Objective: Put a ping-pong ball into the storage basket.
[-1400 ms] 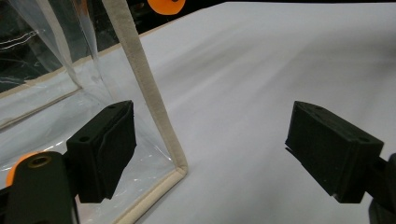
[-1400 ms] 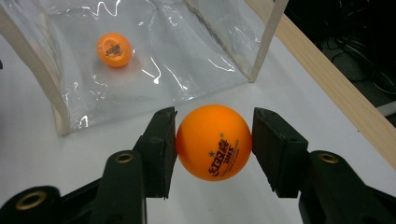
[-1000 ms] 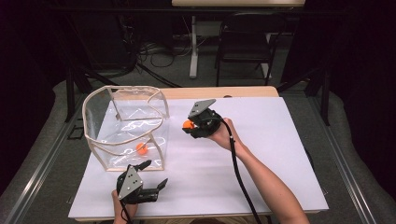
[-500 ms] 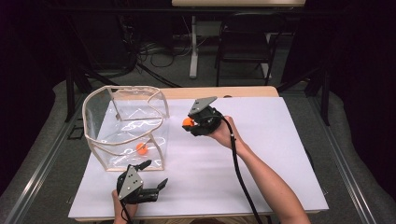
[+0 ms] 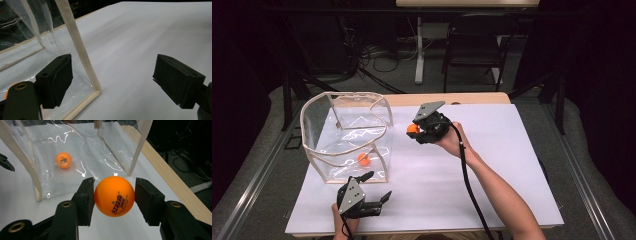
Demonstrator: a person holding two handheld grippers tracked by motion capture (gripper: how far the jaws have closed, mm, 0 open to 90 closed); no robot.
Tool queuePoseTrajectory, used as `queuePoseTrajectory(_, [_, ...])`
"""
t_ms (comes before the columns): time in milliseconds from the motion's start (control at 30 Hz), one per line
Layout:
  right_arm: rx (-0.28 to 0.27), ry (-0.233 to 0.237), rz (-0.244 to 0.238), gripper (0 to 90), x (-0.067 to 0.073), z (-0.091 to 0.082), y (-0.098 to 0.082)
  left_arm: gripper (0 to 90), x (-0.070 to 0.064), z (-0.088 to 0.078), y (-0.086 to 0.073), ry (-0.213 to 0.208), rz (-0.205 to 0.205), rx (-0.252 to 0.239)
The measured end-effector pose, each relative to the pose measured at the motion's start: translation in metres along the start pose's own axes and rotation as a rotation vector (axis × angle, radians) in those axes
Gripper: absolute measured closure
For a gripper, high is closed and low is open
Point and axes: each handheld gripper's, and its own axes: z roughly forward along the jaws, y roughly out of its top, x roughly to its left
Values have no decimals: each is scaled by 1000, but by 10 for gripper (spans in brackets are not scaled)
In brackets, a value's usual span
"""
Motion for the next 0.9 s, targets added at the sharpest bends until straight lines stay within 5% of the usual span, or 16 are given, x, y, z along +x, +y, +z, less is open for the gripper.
queuePoseTrajectory(900, [-38,2,-6,508,-3,-14,15,158,0,0,0,0,1,0])
